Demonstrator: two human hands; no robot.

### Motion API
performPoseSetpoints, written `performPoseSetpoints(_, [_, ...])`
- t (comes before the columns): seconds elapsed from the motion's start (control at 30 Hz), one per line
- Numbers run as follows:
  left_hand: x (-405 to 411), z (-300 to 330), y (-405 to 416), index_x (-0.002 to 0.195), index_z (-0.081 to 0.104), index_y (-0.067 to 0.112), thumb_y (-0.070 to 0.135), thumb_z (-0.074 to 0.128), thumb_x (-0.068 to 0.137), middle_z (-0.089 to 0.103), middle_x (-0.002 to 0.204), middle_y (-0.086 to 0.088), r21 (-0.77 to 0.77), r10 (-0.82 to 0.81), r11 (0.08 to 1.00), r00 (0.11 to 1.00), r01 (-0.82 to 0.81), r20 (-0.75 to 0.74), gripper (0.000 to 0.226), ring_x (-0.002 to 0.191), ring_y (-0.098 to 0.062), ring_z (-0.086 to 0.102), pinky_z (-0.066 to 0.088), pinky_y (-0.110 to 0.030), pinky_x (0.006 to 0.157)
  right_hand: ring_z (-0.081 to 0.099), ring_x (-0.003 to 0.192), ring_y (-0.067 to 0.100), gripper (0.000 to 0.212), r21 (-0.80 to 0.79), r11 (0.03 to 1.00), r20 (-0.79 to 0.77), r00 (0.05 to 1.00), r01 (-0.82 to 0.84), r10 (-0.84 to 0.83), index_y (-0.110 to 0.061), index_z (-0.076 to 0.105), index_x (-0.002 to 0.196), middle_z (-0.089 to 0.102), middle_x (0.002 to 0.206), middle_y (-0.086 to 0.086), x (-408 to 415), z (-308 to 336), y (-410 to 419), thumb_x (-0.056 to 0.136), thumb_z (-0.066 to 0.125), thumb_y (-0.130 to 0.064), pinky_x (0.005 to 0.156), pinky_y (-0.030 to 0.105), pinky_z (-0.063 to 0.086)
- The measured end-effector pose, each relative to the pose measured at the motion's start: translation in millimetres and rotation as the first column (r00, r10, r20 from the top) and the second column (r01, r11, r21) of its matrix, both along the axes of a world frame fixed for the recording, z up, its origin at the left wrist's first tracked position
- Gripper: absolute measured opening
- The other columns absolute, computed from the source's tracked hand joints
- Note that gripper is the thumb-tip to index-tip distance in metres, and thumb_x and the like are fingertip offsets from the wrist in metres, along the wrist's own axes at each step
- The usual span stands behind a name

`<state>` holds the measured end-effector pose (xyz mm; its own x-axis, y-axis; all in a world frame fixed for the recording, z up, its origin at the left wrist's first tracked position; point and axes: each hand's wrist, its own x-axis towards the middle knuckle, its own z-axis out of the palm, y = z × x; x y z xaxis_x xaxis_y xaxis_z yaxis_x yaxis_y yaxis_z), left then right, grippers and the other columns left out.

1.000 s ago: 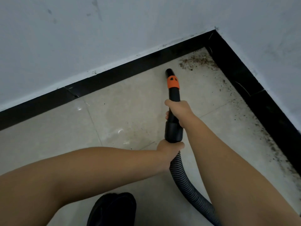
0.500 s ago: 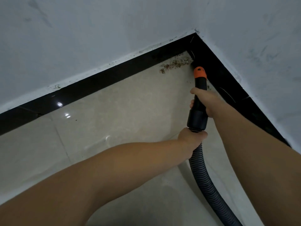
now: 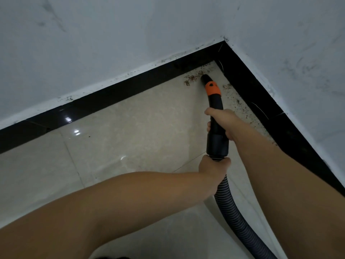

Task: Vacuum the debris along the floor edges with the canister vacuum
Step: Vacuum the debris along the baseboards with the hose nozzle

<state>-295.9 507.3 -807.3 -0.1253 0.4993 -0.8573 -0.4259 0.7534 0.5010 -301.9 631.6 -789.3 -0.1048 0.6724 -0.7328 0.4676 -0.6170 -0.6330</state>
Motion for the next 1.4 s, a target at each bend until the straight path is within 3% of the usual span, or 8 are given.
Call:
performPoseSetpoints(0.1, [-5.2,0.5,-19.2,0.084,0.049,0.019,0.021,0.061,0.085,0.049,0.074,0.002,0.011,0.045,0.999,0.998,-0.045,-0.034,0.012,0.065,-0.011,0.049,0.042,-0.023,0.059,0.052,0.036,0.015,0.018,-0.018,0.998,-0.015,0.998,-0.064,0.064,-0.007,0.049,0.086,0.054,0.061,0.010,-12.6,2.1,-18.9,0.085,0.063,-0.017,0.039,0.021,0.047])
performPoseSetpoints(0.27, [-19.2,2.8,-39.2,0.100,0.054,0.015,0.018,0.061,0.084,0.051,0.076,0.001,-0.002,0.091,0.996,0.994,-0.092,-0.063,0.018,0.069,-0.014,0.051,0.042,-0.024,0.062,0.052,0.044,0.018,0.017,-0.038,0.990,-0.044,0.990,-0.133,0.132,-0.007,0.048,0.085,0.054,0.064,0.010,-34.3,4.5,-42.8,0.085,0.062,-0.016,0.039,0.020,0.047])
performPoseSetpoints(0.63, [-33.1,-3.1,8.9,0.115,0.053,0.007,0.020,0.060,0.087,0.054,0.100,-0.010,-0.013,-0.017,1.000,1.000,0.017,-0.003,0.032,0.093,-0.026,0.054,0.046,-0.036,0.080,0.051,0.043,0.019,0.016,0.030,0.998,-0.016,0.999,0.048,-0.048,-0.009,0.047,0.083,0.053,0.063,0.010,-27.0,-5.5,7.1,0.085,0.062,-0.015,0.037,0.021,0.046])
performPoseSetpoints(0.73, [-28.2,-6.0,30.3,0.121,0.053,0.006,0.021,0.061,0.087,0.054,0.100,-0.010,-0.007,-0.033,0.999,0.999,0.033,0.014,0.039,0.091,-0.026,0.054,0.045,-0.034,0.077,0.051,0.045,0.020,0.017,0.045,0.997,-0.016,0.998,0.069,-0.068,-0.009,0.046,0.082,0.052,0.064,0.010,-20.2,-7.2,29.0,0.086,0.061,-0.014,0.037,0.021,0.046])
performPoseSetpoints(0.93, [-21.0,-7.3,63.4,0.123,0.051,0.006,0.021,0.061,0.087,0.051,0.086,-0.005,0.017,-0.029,0.999,0.999,0.029,0.037,0.040,0.087,-0.024,0.051,0.042,-0.030,0.074,0.052,0.040,0.016,0.017,0.047,0.998,-0.004,0.999,0.042,-0.042,-0.011,0.044,0.084,0.051,0.063,0.009,-13.9,-3.5,58.6,0.089,0.060,-0.016,0.039,0.020,0.048])
performPoseSetpoints(1.13, [-23.3,-5.4,74.9,0.116,0.052,0.008,0.020,0.061,0.086,0.047,0.077,0.000,0.026,-0.007,1.000,0.999,0.006,0.044,0.034,0.085,-0.023,0.051,0.042,-0.030,0.072,0.049,0.046,0.016,0.024,0.055,0.998,0.008,1.000,0.007,-0.008,-0.007,0.041,0.106,0.049,0.065,0.009,-22.0,2.5,68.7,0.090,0.058,-0.015,0.036,0.018,0.047])
performPoseSetpoints(1.27, [-27.9,-5.6,66.1,0.120,0.051,0.007,0.020,0.060,0.086,0.047,0.078,0.000,0.036,0.027,0.999,0.999,-0.028,0.039,0.037,0.086,-0.022,0.051,0.042,-0.029,0.073,0.050,0.047,0.017,0.019,0.050,0.999,0.014,1.000,0.008,-0.009,-0.008,0.044,0.099,0.050,0.065,0.009,-27.7,1.3,62.3,0.090,0.059,-0.015,0.038,0.019,0.048])
performPoseSetpoints(1.4, [-28.5,-4.2,45.3,0.104,0.047,0.012,0.018,0.059,0.087,0.046,0.076,0.001,0.015,0.064,0.998,0.998,-0.064,0.011,0.021,0.079,-0.019,0.050,0.041,-0.027,0.072,0.050,0.045,0.018,0.016,0.043,0.999,0.003,1.000,0.003,-0.003,-0.010,0.046,0.083,0.051,0.065,0.010,-32.8,-0.8,43.1,0.087,0.061,-0.015,0.036,0.020,0.046])
